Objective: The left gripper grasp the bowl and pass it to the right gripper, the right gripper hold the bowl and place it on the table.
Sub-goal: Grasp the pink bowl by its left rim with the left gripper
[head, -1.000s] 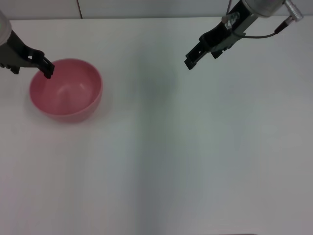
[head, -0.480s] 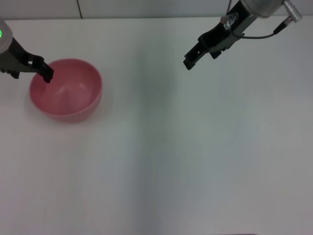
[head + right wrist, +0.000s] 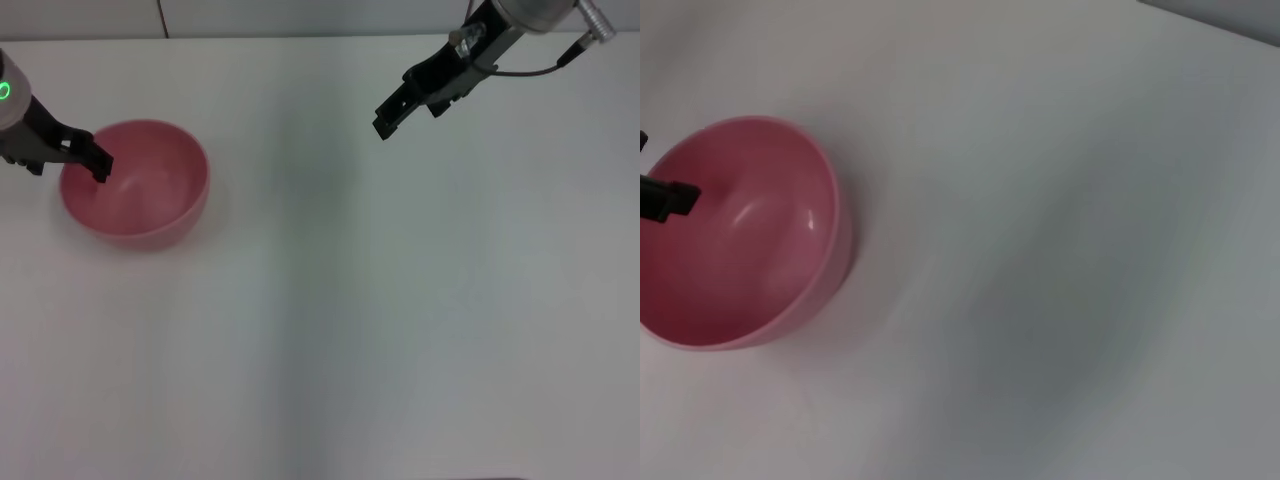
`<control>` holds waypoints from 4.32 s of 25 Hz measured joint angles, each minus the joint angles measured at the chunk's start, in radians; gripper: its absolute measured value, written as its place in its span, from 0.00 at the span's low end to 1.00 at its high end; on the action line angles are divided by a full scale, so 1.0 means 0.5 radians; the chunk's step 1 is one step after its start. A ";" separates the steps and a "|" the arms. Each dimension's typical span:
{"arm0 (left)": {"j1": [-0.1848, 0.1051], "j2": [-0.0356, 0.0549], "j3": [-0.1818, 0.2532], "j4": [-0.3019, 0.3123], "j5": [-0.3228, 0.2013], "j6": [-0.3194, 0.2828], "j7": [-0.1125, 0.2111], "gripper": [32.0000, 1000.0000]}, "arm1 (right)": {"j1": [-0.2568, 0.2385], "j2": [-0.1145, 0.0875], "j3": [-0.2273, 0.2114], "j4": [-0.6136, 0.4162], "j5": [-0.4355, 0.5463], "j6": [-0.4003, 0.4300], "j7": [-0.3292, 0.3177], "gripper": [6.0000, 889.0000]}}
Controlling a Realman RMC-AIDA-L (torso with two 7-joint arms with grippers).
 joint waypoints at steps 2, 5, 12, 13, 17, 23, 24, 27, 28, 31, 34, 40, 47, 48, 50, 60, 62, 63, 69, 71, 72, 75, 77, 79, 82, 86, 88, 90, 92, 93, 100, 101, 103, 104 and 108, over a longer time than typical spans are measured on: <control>0.000 -0.007 0.000 -0.022 -0.001 -0.020 0.000 0.83 | 0.002 0.000 0.000 0.000 0.001 0.003 0.000 0.97; 0.001 -0.020 0.001 -0.052 -0.002 -0.062 0.002 0.83 | 0.004 0.000 0.001 0.000 0.002 0.003 0.000 0.97; 0.000 -0.043 0.003 -0.130 -0.002 -0.158 0.003 0.83 | 0.011 0.003 0.003 0.000 0.002 0.004 -0.002 0.97; 0.000 -0.045 0.003 -0.140 -0.003 -0.171 0.003 0.83 | 0.011 0.003 0.003 -0.001 0.003 0.004 -0.003 0.97; 0.007 -0.048 0.003 -0.171 -0.008 -0.210 0.003 0.83 | 0.011 0.003 -0.003 -0.002 0.045 0.006 -0.016 0.97; 0.017 -0.048 0.003 -0.201 -0.018 -0.244 0.003 0.83 | 0.011 0.003 0.000 -0.007 0.053 0.007 -0.027 0.97; 0.017 -0.048 0.003 -0.201 -0.019 -0.247 0.003 0.83 | 0.011 0.003 0.000 -0.008 0.053 0.006 -0.027 0.97; 0.017 -0.049 0.003 -0.204 -0.020 -0.258 0.003 0.83 | 0.014 0.003 0.000 -0.010 0.054 0.005 -0.028 0.97; 0.017 -0.050 0.003 -0.205 -0.021 -0.260 0.003 0.83 | 0.014 0.003 -0.001 -0.010 0.054 0.005 -0.027 0.97; 0.017 -0.050 0.003 -0.205 -0.022 -0.262 0.003 0.82 | 0.014 0.003 -0.002 -0.011 0.054 0.004 -0.027 0.97; 0.017 -0.051 0.003 -0.206 -0.024 -0.266 0.005 0.82 | 0.017 0.003 0.000 -0.016 0.055 0.001 -0.028 0.97; 0.017 -0.051 0.003 -0.225 -0.024 -0.291 0.006 0.82 | 0.020 0.003 0.000 -0.017 0.055 0.000 -0.027 0.97; 0.017 -0.056 0.008 -0.258 -0.010 -0.336 0.006 0.57 | 0.031 0.003 0.000 -0.016 0.055 -0.003 -0.028 0.97; 0.017 -0.056 0.007 -0.259 -0.010 -0.338 0.006 0.54 | 0.031 0.003 0.000 -0.016 0.055 -0.004 -0.028 0.97; 0.017 -0.057 0.004 -0.259 -0.009 -0.345 0.004 0.50 | 0.035 0.003 0.000 -0.016 0.055 -0.005 -0.028 0.97; 0.019 -0.057 0.012 -0.259 -0.008 -0.350 -0.005 0.19 | 0.036 0.003 0.000 -0.016 0.055 -0.006 -0.027 0.97; 0.020 -0.057 0.013 -0.259 -0.008 -0.350 -0.005 0.10 | 0.037 0.003 0.000 -0.016 0.055 -0.006 -0.027 0.97; 0.020 -0.057 0.014 -0.259 -0.008 -0.350 -0.005 0.09 | 0.038 0.003 0.000 -0.015 0.054 -0.006 -0.027 0.97; 0.020 -0.057 0.006 -0.261 -0.008 -0.349 0.001 0.06 | 0.039 0.003 0.000 -0.015 0.055 -0.006 -0.025 0.97; 0.020 -0.057 0.008 -0.261 -0.008 -0.349 0.001 0.06 | 0.039 0.003 0.000 -0.015 0.055 -0.005 -0.025 0.97; 0.020 -0.057 0.009 -0.261 -0.008 -0.349 0.002 0.06 | 0.039 0.003 0.000 -0.015 0.055 -0.004 -0.025 0.97; 0.019 -0.057 0.007 -0.261 -0.008 -0.346 0.007 0.06 | 0.039 0.003 0.000 -0.015 0.055 -0.003 -0.025 0.97; 0.017 -0.057 0.004 -0.261 -0.012 -0.337 0.021 0.06 | 0.039 0.003 0.000 -0.013 0.055 -0.001 -0.024 0.97; 0.013 -0.058 0.004 -0.261 -0.020 -0.326 0.038 0.06 | 0.039 0.001 0.000 -0.009 0.055 0.002 -0.024 0.97; 0.008 -0.057 0.001 -0.260 -0.029 -0.303 0.055 0.06 | 0.039 0.000 0.000 -0.007 0.055 0.003 -0.024 0.97; 0.007 -0.051 -0.054 -0.248 -0.032 -0.263 0.102 0.06 | 0.038 -0.001 0.000 -0.006 0.055 0.004 -0.024 0.97; 0.006 -0.053 -0.109 -0.244 -0.032 -0.248 0.147 0.06 | 0.035 -0.003 0.000 -0.006 0.055 0.004 -0.024 0.97; 0.004 -0.055 -0.149 -0.238 -0.032 -0.229 0.184 0.06 | 0.034 -0.003 0.000 -0.004 0.054 0.004 -0.024 0.97; 0.003 -0.054 -0.156 -0.235 -0.035 -0.217 0.199 0.06 | 0.034 -0.003 0.000 -0.003 0.054 0.004 -0.024 0.97; 0.002 -0.053 -0.156 -0.234 -0.045 -0.212 0.209 0.05 | 0.033 -0.003 0.000 -0.003 0.054 0.004 -0.024 0.97; -0.001 -0.036 -0.156 -0.218 -0.108 -0.168 0.267 0.02 | 0.032 -0.006 0.000 -0.003 0.055 0.003 -0.024 0.97; -0.001 -0.034 -0.157 -0.216 -0.111 -0.162 0.273 0.01 | 0.032 -0.006 0.000 -0.003 0.054 0.003 -0.024 0.97; -0.003 -0.031 -0.174 -0.216 -0.135 -0.149 0.303 0.01 | 0.032 -0.006 0.000 -0.003 0.054 0.003 -0.024 0.97; -0.004 -0.028 -0.198 -0.216 -0.156 -0.141 0.333 0.01 | 0.032 -0.006 0.000 -0.003 0.054 0.003 -0.024 0.97; -0.005 -0.024 -0.281 -0.209 -0.196 -0.114 0.413 0.01 | 0.032 -0.006 0.000 -0.001 0.054 0.003 -0.024 0.97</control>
